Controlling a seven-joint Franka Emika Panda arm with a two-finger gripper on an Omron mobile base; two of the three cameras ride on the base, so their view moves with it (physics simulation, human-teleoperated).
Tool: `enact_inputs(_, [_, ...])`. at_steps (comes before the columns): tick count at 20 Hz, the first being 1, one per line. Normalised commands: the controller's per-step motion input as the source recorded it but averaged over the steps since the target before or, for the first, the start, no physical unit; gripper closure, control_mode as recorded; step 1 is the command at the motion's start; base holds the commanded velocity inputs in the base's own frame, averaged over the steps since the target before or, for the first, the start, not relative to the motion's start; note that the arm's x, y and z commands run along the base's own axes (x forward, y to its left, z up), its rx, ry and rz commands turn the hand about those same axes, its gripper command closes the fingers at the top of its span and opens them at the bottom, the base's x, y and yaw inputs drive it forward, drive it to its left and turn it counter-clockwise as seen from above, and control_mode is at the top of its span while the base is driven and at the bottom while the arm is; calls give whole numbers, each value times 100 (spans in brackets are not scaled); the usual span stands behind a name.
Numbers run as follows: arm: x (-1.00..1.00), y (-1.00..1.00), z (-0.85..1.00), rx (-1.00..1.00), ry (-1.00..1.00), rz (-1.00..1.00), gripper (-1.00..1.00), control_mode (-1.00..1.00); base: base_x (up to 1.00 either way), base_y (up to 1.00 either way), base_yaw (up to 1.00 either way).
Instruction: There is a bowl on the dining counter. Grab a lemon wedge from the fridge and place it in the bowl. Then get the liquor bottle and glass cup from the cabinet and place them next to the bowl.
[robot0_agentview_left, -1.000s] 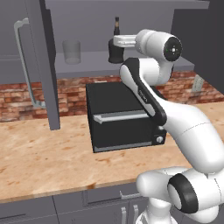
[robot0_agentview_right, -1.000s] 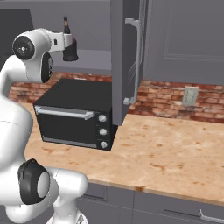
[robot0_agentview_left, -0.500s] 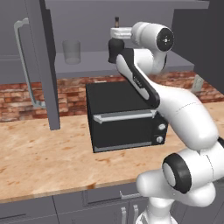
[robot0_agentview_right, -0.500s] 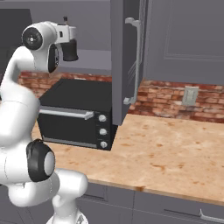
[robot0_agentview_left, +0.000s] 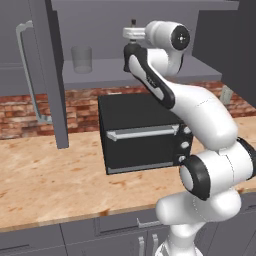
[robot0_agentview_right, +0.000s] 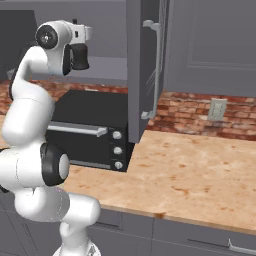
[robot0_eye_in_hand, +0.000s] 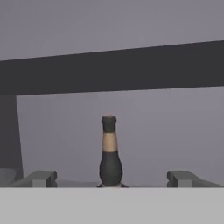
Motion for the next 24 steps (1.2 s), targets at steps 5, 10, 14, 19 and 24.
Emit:
enact_inputs(5, [42, 0, 0, 0, 6, 0, -100, -100, 0, 0, 0])
enact_inputs(10, [31, 0, 0, 0, 5, 0, -100, -100, 0, 0, 0])
enact_inputs(14, [30, 9, 0, 0, 4, 0, -100, -100, 0, 0, 0])
enact_inputs(19, [32, 20, -3, 0, 4, 0, -100, -100, 0, 0, 0])
enact_inputs(24, [29, 19, -11, 0, 5, 0, 100, -100, 0, 0, 0])
